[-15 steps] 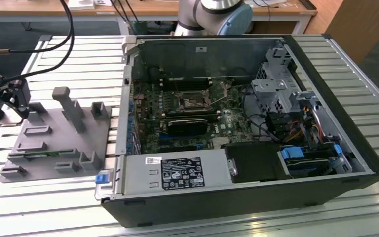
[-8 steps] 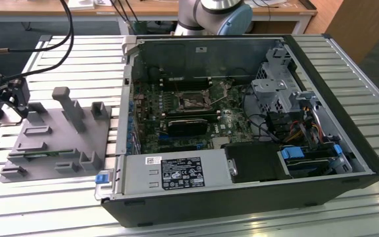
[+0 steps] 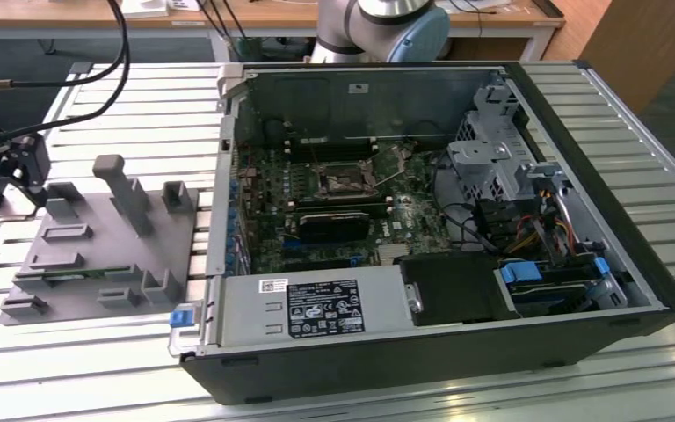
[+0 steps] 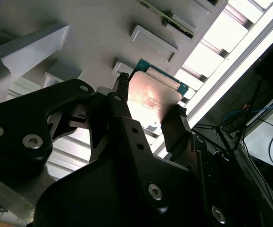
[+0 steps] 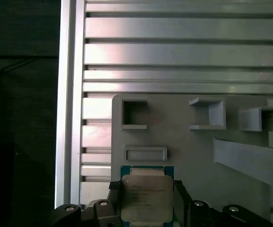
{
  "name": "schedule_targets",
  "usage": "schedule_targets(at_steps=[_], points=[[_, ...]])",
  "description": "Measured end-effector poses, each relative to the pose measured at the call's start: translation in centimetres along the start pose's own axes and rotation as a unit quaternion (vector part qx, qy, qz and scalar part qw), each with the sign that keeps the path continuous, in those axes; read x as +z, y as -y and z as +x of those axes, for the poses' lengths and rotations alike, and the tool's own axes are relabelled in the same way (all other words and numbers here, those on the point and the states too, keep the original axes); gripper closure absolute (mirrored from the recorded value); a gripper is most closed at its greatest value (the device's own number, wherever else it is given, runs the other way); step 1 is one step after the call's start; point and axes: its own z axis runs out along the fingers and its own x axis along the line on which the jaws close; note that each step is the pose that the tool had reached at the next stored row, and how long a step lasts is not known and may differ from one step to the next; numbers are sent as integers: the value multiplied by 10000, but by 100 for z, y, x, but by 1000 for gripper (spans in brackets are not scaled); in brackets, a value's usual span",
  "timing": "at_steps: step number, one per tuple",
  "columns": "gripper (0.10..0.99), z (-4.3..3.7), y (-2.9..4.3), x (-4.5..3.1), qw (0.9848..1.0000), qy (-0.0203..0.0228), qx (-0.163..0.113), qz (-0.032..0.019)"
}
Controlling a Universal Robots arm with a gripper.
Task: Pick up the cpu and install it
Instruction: 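Pick up the cpu and move it towards the insertion slot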
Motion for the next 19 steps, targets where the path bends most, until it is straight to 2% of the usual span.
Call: schedule_targets(at_steps=[12, 19], points=[[557, 1, -7, -112, 10000, -1, 0, 0], [557, 2, -13, -206, 10000, -1, 0, 0]])
